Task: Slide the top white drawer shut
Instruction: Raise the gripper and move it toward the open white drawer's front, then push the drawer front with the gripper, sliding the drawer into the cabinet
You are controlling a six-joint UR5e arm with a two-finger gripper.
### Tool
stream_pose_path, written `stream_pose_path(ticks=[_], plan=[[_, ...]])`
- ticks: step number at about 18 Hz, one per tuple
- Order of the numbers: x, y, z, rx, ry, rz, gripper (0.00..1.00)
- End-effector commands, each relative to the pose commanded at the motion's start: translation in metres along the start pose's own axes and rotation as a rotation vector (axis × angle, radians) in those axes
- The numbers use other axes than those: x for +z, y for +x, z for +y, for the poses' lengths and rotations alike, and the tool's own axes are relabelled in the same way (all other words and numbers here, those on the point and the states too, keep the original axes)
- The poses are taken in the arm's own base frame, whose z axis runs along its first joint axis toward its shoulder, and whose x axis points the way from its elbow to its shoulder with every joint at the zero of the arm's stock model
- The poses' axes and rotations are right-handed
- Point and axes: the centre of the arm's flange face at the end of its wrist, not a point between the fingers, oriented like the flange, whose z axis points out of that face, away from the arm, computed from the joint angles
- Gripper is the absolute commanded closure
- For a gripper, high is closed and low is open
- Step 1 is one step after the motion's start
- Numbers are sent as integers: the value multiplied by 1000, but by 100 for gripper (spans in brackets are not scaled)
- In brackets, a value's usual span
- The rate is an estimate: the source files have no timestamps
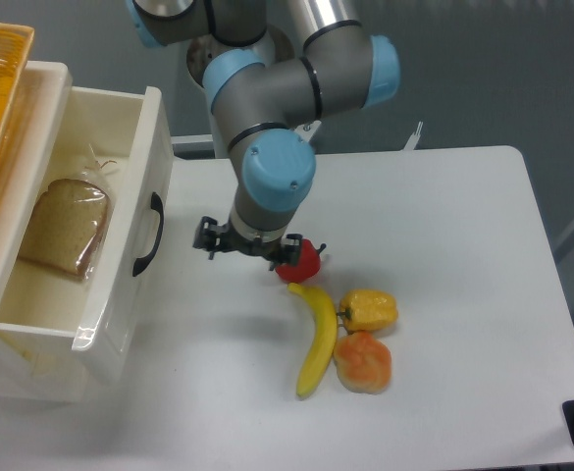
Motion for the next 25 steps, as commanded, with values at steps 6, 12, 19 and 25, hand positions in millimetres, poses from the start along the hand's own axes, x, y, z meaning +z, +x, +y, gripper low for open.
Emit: stream_pose_path(ticks=[6, 12, 19, 25], plan=[[10, 15, -4, 20, -17, 2, 0], [10, 18, -6, 31, -15, 0, 0], [8, 34, -8, 66, -13, -6, 0], [11, 61, -11, 112, -18, -14, 0]])
